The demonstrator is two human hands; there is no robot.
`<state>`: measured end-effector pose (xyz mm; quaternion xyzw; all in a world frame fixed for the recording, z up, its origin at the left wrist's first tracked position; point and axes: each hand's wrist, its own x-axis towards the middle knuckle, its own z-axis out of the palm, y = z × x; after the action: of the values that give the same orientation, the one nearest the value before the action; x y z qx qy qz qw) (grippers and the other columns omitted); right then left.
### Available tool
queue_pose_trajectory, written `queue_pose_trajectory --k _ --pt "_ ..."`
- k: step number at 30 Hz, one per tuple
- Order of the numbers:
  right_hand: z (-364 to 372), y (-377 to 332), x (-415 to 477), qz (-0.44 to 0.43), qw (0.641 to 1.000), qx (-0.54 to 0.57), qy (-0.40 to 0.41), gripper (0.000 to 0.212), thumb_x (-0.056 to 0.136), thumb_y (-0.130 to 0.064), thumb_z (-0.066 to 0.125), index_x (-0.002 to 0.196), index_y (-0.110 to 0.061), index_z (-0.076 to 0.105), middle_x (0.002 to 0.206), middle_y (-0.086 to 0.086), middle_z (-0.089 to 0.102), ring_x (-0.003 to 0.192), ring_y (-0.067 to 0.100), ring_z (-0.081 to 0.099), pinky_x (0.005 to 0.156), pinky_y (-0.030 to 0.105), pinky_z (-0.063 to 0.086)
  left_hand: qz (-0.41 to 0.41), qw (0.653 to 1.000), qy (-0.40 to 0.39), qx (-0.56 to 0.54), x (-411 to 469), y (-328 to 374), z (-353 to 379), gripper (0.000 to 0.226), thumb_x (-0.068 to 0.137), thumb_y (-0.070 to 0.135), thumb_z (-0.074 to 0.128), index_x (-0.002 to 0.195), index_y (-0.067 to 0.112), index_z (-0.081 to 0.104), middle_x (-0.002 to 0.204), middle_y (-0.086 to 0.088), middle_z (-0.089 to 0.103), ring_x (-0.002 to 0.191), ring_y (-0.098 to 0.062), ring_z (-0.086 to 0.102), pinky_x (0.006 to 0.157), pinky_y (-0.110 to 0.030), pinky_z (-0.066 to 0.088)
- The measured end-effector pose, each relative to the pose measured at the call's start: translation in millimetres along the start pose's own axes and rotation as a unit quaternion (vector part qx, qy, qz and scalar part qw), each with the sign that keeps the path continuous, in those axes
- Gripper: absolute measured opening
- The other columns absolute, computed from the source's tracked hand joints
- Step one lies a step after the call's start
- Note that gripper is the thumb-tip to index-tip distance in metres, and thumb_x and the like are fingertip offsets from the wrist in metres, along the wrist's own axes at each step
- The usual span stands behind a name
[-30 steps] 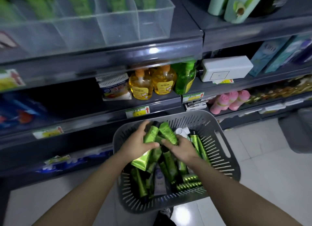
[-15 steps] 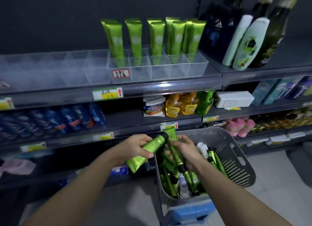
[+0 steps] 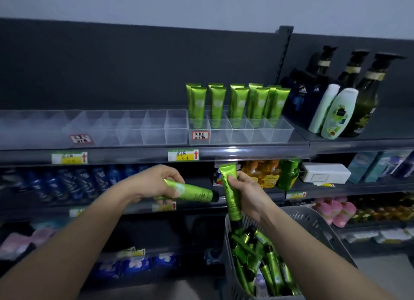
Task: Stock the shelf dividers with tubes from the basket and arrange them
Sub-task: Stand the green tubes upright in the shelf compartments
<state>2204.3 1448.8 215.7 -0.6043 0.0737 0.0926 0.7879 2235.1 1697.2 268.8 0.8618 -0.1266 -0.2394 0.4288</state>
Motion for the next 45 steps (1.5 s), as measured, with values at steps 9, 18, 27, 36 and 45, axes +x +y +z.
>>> queue_pose_trajectory --k 9,18,27,36,45 --pt "25 -71 23 -0.136 0.984 -0.115 -0.016 0.029 0.087 -0.013 0.066 0.061 -0.023 0.061 0.064 0.000 0.056 0.060 0.016 0.052 0.058 0.030 0.043 0.095 0.972 0.208 -0.045 7 45 -48 0.010 0.087 0.008 0.066 0.078 0.013 0.066 0.062 0.000 0.060 0.058 -0.011 0.050 0.057 -0.019 0.043" --pt "57 -126 47 -0.307 0.926 -0.217 0.017 0.017 0.081 -0.005 0.073 0.087 -0.020 0.065 0.069 0.001 0.048 0.069 0.017 0.047 0.067 0.032 0.047 0.219 0.902 0.363 -0.084 21 85 -100 0.017 0.084 0.000 0.065 0.080 0.012 0.055 0.057 0.005 0.062 0.047 0.000 0.053 0.050 -0.013 0.044" --pt "96 -164 86 -0.368 0.899 -0.226 0.072 0.020 0.080 -0.005 0.073 0.073 -0.022 0.065 0.069 0.010 0.062 0.061 0.016 0.052 0.063 0.033 0.048 0.255 0.880 0.398 -0.045 76 102 -161 0.016 0.082 0.011 0.072 0.076 0.023 0.063 0.071 -0.004 0.064 0.060 -0.017 0.055 0.065 -0.033 0.047" --pt "125 -182 121 -0.384 0.881 -0.254 0.110 0.018 0.079 -0.007 0.074 0.071 -0.022 0.070 0.061 -0.010 0.064 0.055 0.004 0.056 0.066 0.027 0.048 0.257 0.899 0.354 -0.006 141 91 -194 0.013 0.080 0.010 0.073 0.074 0.019 0.065 0.059 -0.002 0.058 0.054 -0.018 0.054 0.064 -0.035 0.049" --pt "137 -181 141 -0.377 0.875 -0.267 0.145 0.013 0.080 -0.008 0.073 0.075 -0.020 0.073 0.060 -0.008 0.065 0.056 0.009 0.058 0.066 0.030 0.054 0.232 0.925 0.302 0.004 174 66 -193 0.012 0.080 0.010 0.073 0.074 0.018 0.065 0.058 -0.001 0.058 0.052 -0.015 0.052 0.062 -0.030 0.047"
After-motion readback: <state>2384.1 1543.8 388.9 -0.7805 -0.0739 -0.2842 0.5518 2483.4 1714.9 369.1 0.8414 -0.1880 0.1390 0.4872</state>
